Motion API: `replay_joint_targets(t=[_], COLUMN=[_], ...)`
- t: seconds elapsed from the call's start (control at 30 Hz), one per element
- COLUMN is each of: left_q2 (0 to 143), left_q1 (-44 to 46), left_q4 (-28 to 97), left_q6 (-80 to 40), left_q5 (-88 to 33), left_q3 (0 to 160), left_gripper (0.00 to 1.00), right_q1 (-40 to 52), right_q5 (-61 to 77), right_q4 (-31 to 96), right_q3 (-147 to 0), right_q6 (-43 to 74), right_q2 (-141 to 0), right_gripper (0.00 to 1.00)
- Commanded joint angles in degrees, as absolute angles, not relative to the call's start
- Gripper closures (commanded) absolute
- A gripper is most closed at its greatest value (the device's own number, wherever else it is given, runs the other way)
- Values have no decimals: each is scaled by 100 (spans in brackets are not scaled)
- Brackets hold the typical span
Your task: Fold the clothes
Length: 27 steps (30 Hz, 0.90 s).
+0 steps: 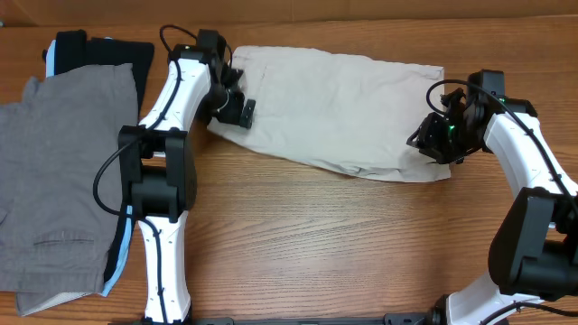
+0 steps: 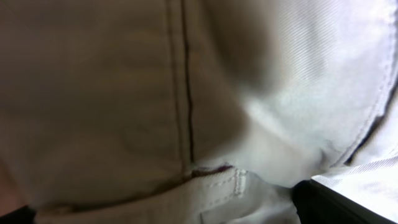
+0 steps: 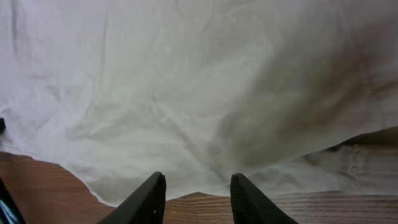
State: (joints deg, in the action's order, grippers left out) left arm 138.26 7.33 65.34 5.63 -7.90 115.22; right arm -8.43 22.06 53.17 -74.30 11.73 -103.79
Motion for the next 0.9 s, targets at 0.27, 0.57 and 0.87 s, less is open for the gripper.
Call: replay_joint_targets(t=[0.27,0.57,0.87], left_q2=[14180,13310,13375], left_q1=[792,768,639], left_q4=[7926,8042,7146], left_q6=[198,259,-309], left_q5=[-711,-711,-709], left_q3=[10842,11974,11461], left_gripper=[0,0,0], right_q1=[-825,-825,-825], right_q5=[2281,2283,2281], right_q4=[5293,5162,4998], right_q3=[-7594,-7594,-7594], right_q6=[847,849,849], right_q2=[-10291,-10291,-10291], right_gripper=[60,21,16])
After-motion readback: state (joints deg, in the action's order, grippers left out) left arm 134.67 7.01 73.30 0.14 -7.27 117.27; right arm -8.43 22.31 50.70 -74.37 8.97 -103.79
